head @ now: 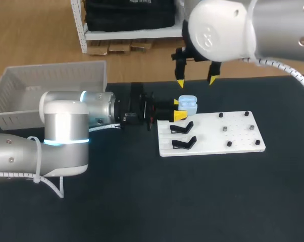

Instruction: Pick up each earbud case from the left stands, insert the matching earbuds, close the lid, and place the case in the box.

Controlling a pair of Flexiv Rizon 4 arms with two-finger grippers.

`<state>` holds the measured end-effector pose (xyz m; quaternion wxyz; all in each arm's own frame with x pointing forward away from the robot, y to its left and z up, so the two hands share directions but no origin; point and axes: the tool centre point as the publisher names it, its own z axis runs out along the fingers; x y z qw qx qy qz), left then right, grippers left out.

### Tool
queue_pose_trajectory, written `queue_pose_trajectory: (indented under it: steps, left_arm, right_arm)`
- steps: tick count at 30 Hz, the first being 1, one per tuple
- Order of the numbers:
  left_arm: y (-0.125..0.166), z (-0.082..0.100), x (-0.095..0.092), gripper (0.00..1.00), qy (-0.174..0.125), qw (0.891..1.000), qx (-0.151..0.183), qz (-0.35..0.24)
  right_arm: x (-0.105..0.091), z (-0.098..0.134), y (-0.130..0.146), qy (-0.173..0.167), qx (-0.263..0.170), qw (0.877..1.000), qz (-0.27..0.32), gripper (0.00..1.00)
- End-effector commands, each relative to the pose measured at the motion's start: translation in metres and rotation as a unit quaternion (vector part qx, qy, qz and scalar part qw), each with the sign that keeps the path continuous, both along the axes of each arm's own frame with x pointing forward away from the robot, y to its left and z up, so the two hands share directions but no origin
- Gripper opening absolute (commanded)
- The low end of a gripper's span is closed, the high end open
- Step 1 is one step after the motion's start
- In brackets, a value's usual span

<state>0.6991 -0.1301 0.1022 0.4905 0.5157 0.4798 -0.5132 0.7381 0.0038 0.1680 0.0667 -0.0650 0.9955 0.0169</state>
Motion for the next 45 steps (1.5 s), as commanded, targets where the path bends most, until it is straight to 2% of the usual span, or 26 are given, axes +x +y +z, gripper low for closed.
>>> queue_pose_trajectory:
  steps: [1, 8, 18, 31, 36, 41, 45]
  left_arm:
    - [0.0, -0.001, -0.001, 0.0, -0.001, 1.0, -0.002, 0.002]
    - [0.0, -0.001, -0.001, 0.0, -0.001, 1.0, -0.002, 0.002]
    - [0.0, -0.001, -0.001, 0.0, -0.001, 1.0, -0.002, 0.002]
    - [0.0, -0.001, -0.001, 0.0, -0.001, 1.0, -0.002, 0.002]
    - [0.0, -0.001, -0.001, 0.0, -0.001, 1.0, -0.002, 0.002]
    - [0.0, -0.001, -0.001, 0.0, -0.001, 1.0, -0.002, 0.002]
    - [0.0, -0.001, -0.001, 0.0, -0.001, 1.0, -0.002, 0.002]
  right_arm:
    - [0.019, -0.013, -0.004, 0.021, -0.003, 1.0, -0.015, 0.82]
    - [0.02, -0.028, -0.013, 0.043, 0.001, 0.999, -0.022, 0.8]
    - [-0.001, -0.037, -0.021, 0.065, -0.004, 0.998, -0.017, 0.85]
    - [-0.023, -0.038, -0.021, 0.067, 0.003, 0.998, -0.009, 0.87]
    - [-0.025, -0.038, -0.018, 0.065, 0.001, 0.998, -0.004, 0.87]
    - [-0.016, -0.023, -0.025, 0.017, 0.008, 1.0, -0.022, 0.9]
    - [-0.009, -0.003, -0.04, -0.027, 0.03, 0.998, -0.051, 0.87]
